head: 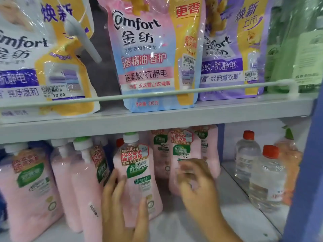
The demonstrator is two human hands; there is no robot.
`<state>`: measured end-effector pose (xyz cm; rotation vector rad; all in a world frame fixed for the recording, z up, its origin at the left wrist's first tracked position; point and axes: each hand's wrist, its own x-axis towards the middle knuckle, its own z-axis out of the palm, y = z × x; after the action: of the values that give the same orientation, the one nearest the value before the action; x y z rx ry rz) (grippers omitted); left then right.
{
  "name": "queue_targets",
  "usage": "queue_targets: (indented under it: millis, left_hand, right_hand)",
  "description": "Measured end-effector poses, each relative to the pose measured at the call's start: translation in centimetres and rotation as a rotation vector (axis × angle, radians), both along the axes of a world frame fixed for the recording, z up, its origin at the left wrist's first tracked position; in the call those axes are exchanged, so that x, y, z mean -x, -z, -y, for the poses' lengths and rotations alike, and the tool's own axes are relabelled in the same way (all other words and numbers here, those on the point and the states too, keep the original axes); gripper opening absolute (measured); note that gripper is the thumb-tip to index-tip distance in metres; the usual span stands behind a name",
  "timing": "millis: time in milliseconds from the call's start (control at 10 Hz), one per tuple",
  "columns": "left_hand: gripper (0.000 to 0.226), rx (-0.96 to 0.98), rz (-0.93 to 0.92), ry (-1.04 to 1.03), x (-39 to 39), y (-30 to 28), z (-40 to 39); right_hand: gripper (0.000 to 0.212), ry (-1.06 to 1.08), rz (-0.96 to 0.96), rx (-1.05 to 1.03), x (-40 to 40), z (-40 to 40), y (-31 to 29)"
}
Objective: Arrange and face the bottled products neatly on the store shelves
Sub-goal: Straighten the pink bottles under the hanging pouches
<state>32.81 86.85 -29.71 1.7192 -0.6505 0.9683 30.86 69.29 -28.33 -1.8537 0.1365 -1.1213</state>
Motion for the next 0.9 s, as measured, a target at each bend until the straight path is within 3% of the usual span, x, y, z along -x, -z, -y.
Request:
queue_targets:
  millis: [100,200,300,400,500,600,800,900]
  left_hand:
    - [0.044,-0.036,0.076,0.011,-0.5,1.3,0.7]
    - [0.021,-0.086,0.032,0.109,-0.1,2.1,1.3]
    - [0.024,-0.217,-0.140,0.220,-1.2,3.4,1.4]
    - [0.056,-0.192,-0.419,0.335,-2.9,4.2,2.2]
    - [0.088,-0.169,-0.320,0.379,-1.3,2.6,4.6]
    - [0.097,-0.102,-0.412,0.339,-0.5,0.6,7.4]
    - [0.077,-0.051,-0.618,0.384,-1.5,0.9,9.1]
    - [0.089,-0.094,-0.546,0.345,-0.5,2.0,8.1]
  right_hand:
    - [0.051,0.105,-0.015,-0.143,0.3,4.4,-1.8]
    - [0.051,-0.110,-0.368,-0.237,-1.5,5.3,-2.3]
    - [0.036,-0.102,-0.390,-0.205,-1.7,5.6,-1.5]
    - [0.034,-0.160,-0.433,-0.195,-0.1,5.6,-1.8]
    - [0.035,-0.217,-0.444,-0.225,1.9,5.1,-1.8]
    - [0.022,-0.233,-0.500,-0.217,2.9,5.8,-2.0]
    - [0.052,0.141,-0.217,-0.368,-0.6,10.1,-3.8]
    - [0.058,0.130,-0.279,-0.332,-3.5,11.3,-4.0]
